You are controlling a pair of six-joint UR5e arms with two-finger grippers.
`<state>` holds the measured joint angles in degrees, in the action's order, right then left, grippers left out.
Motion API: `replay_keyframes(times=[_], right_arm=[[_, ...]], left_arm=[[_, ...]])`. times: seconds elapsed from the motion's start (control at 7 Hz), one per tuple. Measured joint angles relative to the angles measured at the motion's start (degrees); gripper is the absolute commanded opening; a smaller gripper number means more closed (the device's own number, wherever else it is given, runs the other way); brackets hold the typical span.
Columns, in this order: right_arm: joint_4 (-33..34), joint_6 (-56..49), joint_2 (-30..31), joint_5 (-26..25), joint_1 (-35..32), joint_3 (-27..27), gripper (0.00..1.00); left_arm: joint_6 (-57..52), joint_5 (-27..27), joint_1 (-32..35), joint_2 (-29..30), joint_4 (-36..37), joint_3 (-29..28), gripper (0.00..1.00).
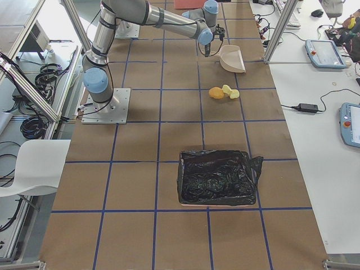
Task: Sweep and dump trash in nearest bin
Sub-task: 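Grasp the white dustpan handle with the right gripper, then carry the dustpan past the potato and set it down beside it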
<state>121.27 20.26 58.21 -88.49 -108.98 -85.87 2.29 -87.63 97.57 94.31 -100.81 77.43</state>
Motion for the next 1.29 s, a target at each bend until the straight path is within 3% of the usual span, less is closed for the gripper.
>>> replay_keyframes(times=[0.29, 0.57, 1.0, 1.29], right_arm=[[-4.3, -6.4, 3.6, -0.2, 1.5, 0.3, 0.00], [-10.7, -18.0, 8.8, -0.1, 7.0, 0.4, 0.00], [-19.3, -42.6, 15.0, -0.7, 19.0, 0.9, 0.00], [-25.1, -62.0, 15.9, -0.9, 30.2, 3.1, 0.00]], left_arm=[[0.0, 0.0, 0.0, 0.0, 0.0, 0.0, 0.00], [0.0, 0.0, 0.0, 0.0, 0.0, 0.0, 0.01], [0.0, 0.0, 0.0, -0.2, 0.0, 0.0, 0.01], [0.0, 0.0, 0.0, -0.2, 0.0, 0.0, 0.01]])
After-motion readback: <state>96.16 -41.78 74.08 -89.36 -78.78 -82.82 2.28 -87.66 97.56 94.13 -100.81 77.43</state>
